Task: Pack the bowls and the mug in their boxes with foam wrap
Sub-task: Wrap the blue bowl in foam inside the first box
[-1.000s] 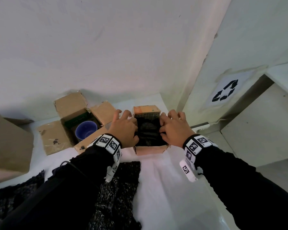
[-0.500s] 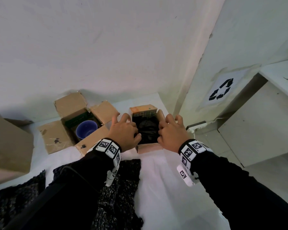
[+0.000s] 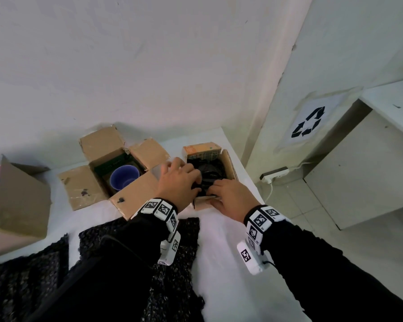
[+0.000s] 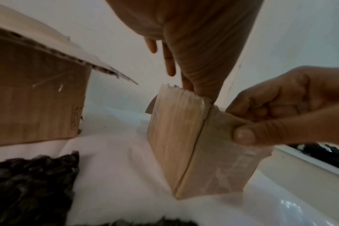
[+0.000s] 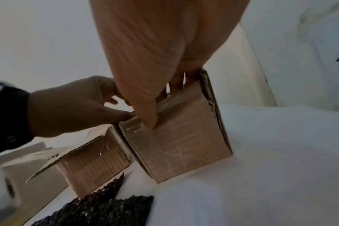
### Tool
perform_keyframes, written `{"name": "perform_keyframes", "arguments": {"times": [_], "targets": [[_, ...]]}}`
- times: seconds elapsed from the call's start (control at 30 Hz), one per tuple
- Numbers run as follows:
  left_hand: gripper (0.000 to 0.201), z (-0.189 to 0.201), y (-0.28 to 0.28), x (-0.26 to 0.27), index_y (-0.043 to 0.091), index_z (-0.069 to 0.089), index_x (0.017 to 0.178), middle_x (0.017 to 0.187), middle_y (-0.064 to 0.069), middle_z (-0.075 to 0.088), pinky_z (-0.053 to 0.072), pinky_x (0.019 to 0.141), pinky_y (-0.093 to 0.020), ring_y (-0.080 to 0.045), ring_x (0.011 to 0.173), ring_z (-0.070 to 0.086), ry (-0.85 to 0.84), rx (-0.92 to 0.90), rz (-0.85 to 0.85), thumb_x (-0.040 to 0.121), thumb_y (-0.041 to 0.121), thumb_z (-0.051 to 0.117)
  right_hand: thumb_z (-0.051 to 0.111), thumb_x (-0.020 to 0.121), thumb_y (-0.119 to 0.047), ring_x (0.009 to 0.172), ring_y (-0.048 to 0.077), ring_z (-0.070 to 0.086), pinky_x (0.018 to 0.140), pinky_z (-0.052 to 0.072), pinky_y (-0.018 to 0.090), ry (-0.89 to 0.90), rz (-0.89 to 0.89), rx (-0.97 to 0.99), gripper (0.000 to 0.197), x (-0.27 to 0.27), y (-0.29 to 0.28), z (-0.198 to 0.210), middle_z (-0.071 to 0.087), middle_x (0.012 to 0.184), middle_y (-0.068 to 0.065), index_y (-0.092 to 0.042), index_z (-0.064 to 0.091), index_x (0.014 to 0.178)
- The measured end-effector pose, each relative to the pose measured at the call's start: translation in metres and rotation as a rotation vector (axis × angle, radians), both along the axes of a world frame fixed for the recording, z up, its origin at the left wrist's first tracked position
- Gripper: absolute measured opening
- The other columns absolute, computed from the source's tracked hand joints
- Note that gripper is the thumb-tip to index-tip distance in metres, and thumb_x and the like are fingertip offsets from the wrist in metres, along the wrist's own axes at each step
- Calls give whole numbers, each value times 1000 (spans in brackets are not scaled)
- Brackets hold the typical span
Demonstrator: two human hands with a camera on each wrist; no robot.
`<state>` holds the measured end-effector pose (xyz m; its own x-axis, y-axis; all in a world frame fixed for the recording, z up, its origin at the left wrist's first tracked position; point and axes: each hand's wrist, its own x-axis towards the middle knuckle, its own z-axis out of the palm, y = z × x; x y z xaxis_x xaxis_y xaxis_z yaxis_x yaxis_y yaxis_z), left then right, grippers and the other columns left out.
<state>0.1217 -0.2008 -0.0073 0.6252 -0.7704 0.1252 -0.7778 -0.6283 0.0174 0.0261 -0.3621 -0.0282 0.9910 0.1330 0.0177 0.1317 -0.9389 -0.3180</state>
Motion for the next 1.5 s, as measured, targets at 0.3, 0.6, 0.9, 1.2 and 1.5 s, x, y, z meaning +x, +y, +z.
{"name": "perform_keyframes", "arguments": {"times": [0.3,0.6,0.9,1.2,1.5], "targets": [[24,-15,23,-5,25,69,83,84,6,64,34,89,-32,-17,77,62,-4,20,-369,82,42,52,45,96,-28,102,18,62,117,12,40,28,69,-239,24,4,0,-4,69,103,-3,-22,66,106],[32,-9,23,-17,24,62,82,87,8,65,25,93,-47,-27,112,52,-243,216,-137,63,6,44,54,83,-28,77,22,58,113,16,54,-142,128,-536,10,-8,-21,2,58,64,-6,-22,57,75],[19,-18,22,-6,20,60,86,93,1,62,31,80,-40,-26,99,53,-210,158,-90,70,16,70,45,93,-37,78,26,61,72,48,37,150,7,-151,21,27,-7,46,63,84,3,-18,56,92],[26,-24,30,-3,20,63,106,121,-3,53,32,90,-44,-28,110,42,-248,54,-7,82,30,62,44,88,-19,127,23,34,103,27,46,224,210,-374,46,78,6,37,48,134,-8,-34,54,130],[25,-21,35,10,28,67,103,119,11,58,29,91,-46,-27,119,37,-226,91,-109,82,41,63,48,85,-13,115,23,48,92,35,39,244,154,-222,42,84,1,40,53,123,-2,-29,52,123]]}}
